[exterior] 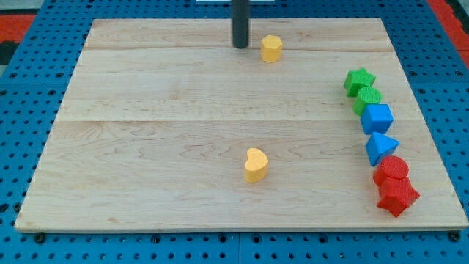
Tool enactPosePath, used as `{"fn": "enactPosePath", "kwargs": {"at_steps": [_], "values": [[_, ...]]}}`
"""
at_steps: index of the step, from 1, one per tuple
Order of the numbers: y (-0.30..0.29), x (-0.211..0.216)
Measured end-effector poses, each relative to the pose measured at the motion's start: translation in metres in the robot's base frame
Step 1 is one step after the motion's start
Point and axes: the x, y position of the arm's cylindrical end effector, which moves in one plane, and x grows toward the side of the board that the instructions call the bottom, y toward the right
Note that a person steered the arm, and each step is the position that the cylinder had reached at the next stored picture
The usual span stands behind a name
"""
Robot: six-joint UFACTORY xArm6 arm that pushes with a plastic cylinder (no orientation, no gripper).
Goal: Move the yellow hexagon above the green star
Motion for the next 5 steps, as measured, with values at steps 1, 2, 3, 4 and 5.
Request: {"fn": "enactPosePath", "kwargs": {"at_steps": [1, 2, 3, 4, 5], "values": [[0.092, 0.025], [0.105, 0.027], [0.143, 0.032], [0.174, 0.03], [0.148, -0.009]]}}
